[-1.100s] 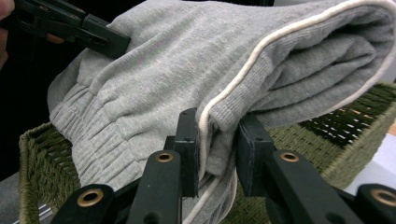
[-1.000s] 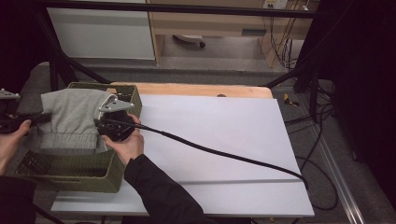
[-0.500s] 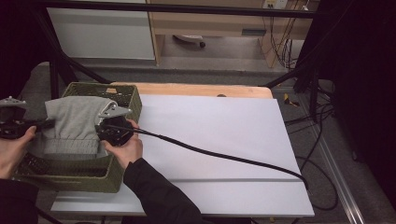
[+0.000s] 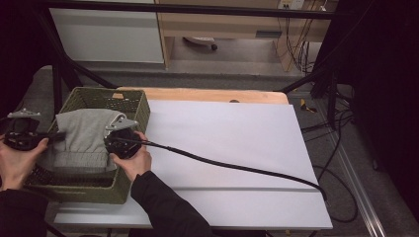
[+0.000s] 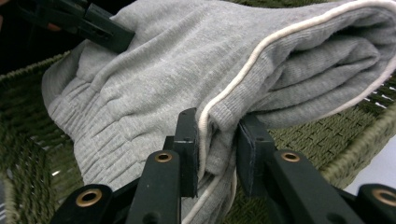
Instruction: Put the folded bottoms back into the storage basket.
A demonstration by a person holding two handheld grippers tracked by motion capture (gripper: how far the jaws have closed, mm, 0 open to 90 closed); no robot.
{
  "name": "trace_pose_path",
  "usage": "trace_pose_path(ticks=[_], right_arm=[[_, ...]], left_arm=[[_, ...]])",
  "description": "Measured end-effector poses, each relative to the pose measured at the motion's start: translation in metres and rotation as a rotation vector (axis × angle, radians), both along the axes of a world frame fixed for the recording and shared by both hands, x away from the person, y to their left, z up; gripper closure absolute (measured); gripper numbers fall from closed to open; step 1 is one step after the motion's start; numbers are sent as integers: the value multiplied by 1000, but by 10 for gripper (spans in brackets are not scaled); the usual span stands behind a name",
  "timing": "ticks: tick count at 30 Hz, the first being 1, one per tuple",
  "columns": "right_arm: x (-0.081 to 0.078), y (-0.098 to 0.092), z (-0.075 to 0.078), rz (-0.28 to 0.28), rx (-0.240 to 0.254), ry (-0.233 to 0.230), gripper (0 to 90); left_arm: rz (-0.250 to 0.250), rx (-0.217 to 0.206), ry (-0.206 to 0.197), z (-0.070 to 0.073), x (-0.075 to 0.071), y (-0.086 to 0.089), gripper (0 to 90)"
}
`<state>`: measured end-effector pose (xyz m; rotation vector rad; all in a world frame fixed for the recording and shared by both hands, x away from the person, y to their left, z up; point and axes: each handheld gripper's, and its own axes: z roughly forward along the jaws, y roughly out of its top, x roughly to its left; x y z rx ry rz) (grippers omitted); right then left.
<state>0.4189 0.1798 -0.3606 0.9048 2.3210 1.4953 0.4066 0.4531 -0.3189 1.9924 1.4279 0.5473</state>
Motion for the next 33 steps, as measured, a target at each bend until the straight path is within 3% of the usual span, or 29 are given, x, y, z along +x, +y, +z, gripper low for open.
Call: trace_pose_path(ticks=[6, 7, 9, 11, 13, 19, 25, 33], right_arm=[[2, 2, -6, 12, -24, 10, 658], [2, 2, -7, 15, -34, 5, 600], [2, 1, -8, 16, -43, -21, 441], [-1, -2, -5, 9, -36, -102, 357], [0, -6, -1, 24, -13, -112, 298], [2, -28, 14, 32, -8, -93, 122], [2, -52, 18, 58, -13, -62, 72], [2, -90, 12, 36, -33, -44, 60]], left_arm=[[17, 14, 22, -6, 3, -1, 775], [26, 21, 17, -6, 3, -1, 734], [24, -5, 5, -6, 3, 0, 661], [27, -6, -14, -5, 2, -2, 546], [23, -3, -24, -3, 1, -4, 437], [3, -24, -49, -1, -2, -15, 250], [-22, -31, -68, -1, -6, -30, 93], [-79, -53, -66, -1, -10, -49, 23]])
